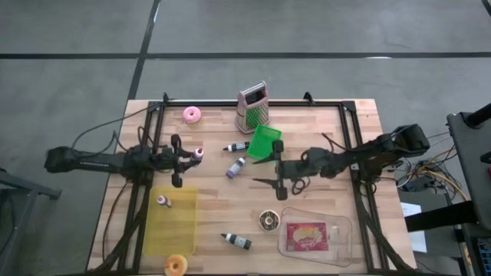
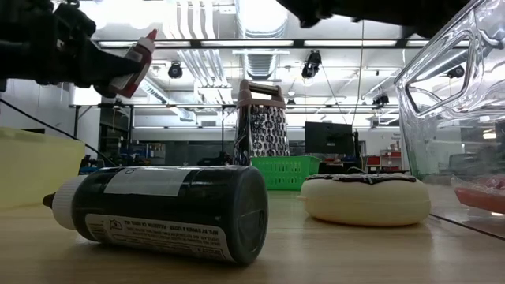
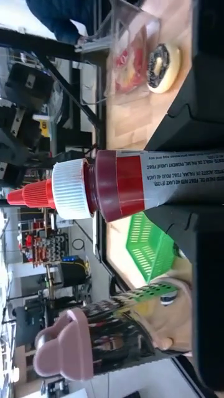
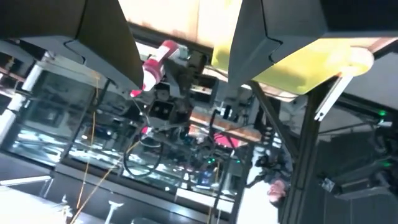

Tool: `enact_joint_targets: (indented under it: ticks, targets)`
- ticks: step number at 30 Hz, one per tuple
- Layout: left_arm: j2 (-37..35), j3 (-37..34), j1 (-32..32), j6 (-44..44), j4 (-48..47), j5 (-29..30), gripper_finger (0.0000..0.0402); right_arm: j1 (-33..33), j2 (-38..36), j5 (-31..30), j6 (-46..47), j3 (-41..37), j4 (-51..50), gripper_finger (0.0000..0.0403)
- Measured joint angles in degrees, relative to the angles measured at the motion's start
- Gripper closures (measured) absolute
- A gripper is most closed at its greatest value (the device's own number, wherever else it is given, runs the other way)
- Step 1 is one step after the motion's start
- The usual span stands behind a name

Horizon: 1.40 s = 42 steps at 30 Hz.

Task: Pick & Place Food Item
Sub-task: Put the red ink bottle into the yellow bin

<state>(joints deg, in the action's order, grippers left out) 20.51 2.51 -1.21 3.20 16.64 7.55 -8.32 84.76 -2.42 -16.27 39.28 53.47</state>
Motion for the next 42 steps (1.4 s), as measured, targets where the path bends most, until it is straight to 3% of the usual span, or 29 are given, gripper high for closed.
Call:
enact_joint_targets:
  ticks: [14, 18, 21, 28, 38, 42]
  targets:
    - [-0.9, -2.1, -20.0, 1.1, -0.5, 21.2, 0.0311, -6.2, -2.3, -12.7, -0.2, -8.5, 6.3, 0.0172]
    - [-0.9, -2.1, -26.4, 1.6, -0.8, 26.2, 0.0311, -6.5, -2.3, -12.9, 0.2, -12.7, 13.3, 0.0172]
    - [-0.9, -2.1, -30.3, 1.5, -0.9, 28.6, 0.0311, -6.4, -3.1, -12.0, 1.6, -15.4, 12.9, 0.0172]
    - [-0.9, -2.1, -34.7, 0.8, -2.5, 27.2, 0.0311, -6.3, -11.5, -2.3, 8.1, -23.3, 9.3, 0.0181]
    - [-0.9, -2.2, -35.0, 0.1, -2.8, 22.3, 0.0311, -6.4, -32.7, -4.3, 9.3, -37.8, 5.5, 0.0195]
    - [-1.0, -2.2, -35.0, -1.1, -3.9, 18.1, 0.0311, -6.3, -39.4, -5.6, 11.4, -38.8, -4.9, 0.0196]
